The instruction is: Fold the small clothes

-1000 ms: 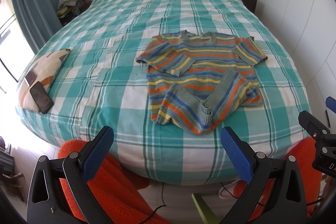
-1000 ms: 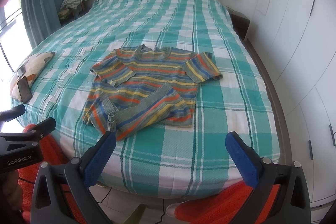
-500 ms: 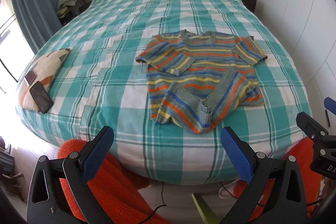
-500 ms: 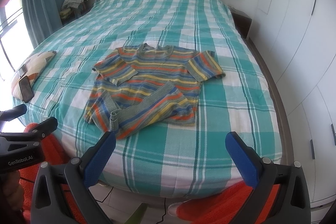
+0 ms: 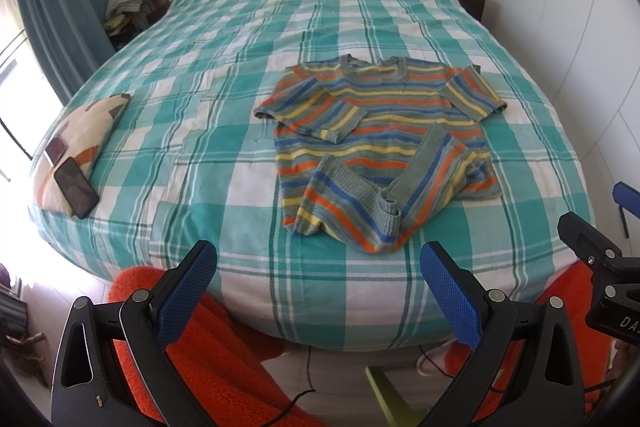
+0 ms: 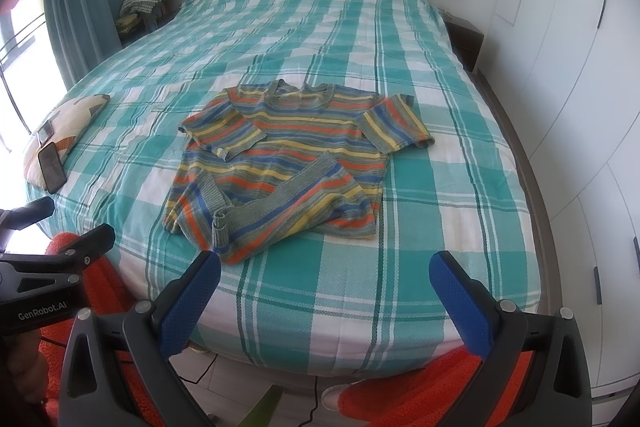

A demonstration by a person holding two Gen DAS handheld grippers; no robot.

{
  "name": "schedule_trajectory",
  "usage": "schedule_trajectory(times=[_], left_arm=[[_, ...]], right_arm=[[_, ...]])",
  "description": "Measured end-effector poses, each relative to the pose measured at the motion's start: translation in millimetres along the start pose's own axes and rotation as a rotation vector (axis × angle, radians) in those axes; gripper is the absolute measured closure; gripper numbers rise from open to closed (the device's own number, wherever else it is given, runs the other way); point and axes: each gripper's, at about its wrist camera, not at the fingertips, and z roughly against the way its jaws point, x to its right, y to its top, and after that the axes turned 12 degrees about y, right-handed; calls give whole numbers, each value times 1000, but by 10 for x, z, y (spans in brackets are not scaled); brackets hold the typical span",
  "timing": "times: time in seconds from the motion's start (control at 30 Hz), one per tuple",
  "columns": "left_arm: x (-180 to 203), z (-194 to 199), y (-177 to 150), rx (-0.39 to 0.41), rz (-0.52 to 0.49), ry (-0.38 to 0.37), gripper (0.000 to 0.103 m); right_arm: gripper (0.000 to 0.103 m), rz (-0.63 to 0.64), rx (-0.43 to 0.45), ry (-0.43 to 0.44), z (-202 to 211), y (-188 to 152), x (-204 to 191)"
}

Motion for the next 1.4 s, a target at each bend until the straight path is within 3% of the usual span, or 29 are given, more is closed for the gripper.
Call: schedule_trajectory(times=[1.2,1.3,1.4], left_arm=[[82,-29,-74,-14,-11,-6,1],[-16,-150,-110,-8,-14,-2,1],[-327,-596,-92,-52,7,-45,1]], right_arm=[[0,3,-14,10,-46,-21,-65],[0,15,-1,47,-83,-16,-18],[0,71,46,126,-245,119,269]])
